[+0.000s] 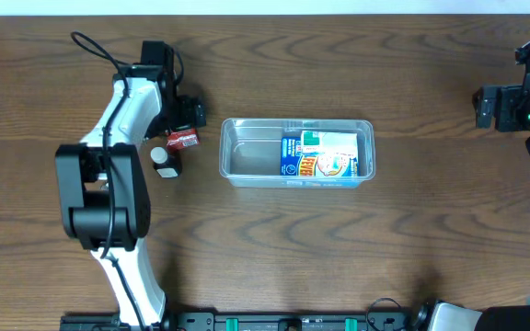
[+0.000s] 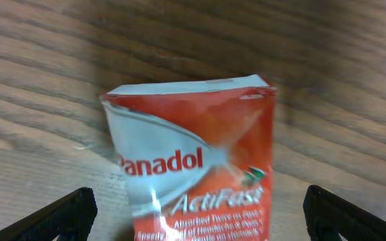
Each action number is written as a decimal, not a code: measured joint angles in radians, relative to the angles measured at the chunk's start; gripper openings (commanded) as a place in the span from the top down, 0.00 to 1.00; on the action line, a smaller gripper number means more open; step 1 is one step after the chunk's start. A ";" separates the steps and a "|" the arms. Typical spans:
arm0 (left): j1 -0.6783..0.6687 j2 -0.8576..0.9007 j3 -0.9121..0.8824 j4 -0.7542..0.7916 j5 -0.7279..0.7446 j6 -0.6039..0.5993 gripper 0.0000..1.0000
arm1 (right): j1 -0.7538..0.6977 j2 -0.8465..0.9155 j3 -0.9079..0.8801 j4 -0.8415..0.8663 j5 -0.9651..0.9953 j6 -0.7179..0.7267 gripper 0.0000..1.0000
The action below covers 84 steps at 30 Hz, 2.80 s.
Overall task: Pack container
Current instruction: 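Lower left gripper onto the red box and grasp it, then lift the red box and carry it right over the container, then lower the red box into the container's right end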
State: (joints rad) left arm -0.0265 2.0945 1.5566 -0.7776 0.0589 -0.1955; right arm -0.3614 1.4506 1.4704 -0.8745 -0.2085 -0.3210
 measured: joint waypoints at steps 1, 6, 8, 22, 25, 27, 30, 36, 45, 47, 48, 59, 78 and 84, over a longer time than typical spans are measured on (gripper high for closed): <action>0.000 0.010 0.000 0.000 0.000 -0.003 0.03 | 0.000 0.000 0.000 0.000 0.000 0.000 0.01; 0.000 0.034 0.000 0.002 -0.003 -0.018 0.12 | 0.000 0.000 0.000 0.000 0.000 0.000 0.01; 0.000 0.034 0.000 0.005 -0.006 -0.018 0.12 | 0.000 0.000 0.000 0.000 0.000 0.000 0.01; 0.000 0.033 0.010 0.005 -0.011 -0.018 0.51 | 0.000 0.000 0.000 0.000 0.000 0.000 0.01; 0.000 0.032 0.011 0.004 -0.011 -0.018 0.51 | 0.000 0.000 0.000 0.000 0.000 0.000 0.01; 0.000 0.032 0.016 -0.002 -0.011 -0.018 0.51 | 0.000 0.000 0.000 0.000 0.000 0.000 0.01; 0.000 0.032 0.039 -0.040 -0.010 -0.013 0.51 | 0.000 0.000 0.000 0.000 0.000 0.000 0.01; -0.005 -0.001 0.092 -0.089 0.016 0.093 0.51 | 0.000 0.000 0.000 0.000 0.000 0.000 0.01; -0.123 -0.198 0.101 -0.114 0.029 0.352 0.51 | 0.000 0.000 0.000 0.000 0.000 0.000 0.01; -0.168 -0.235 0.103 -0.114 0.032 0.400 0.51 | 0.000 0.000 0.000 0.000 0.000 0.000 0.01; -0.194 -0.251 0.103 -0.114 0.032 0.422 0.51 | 0.000 0.000 0.000 0.000 0.000 0.000 0.01; -0.513 -0.305 0.109 -0.168 0.040 0.684 0.51 | 0.000 0.000 0.000 0.000 0.000 0.000 0.01; -0.796 -0.275 0.104 -0.101 0.040 0.964 0.51 | 0.000 0.000 0.000 0.000 0.000 0.000 0.01; -0.802 -0.206 0.103 -0.043 0.039 0.979 0.51 | 0.000 0.000 0.000 0.000 0.000 0.000 0.01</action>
State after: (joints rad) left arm -0.8288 1.8885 1.6592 -0.8204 0.0982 0.7834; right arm -0.3614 1.4506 1.4704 -0.8745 -0.2085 -0.3210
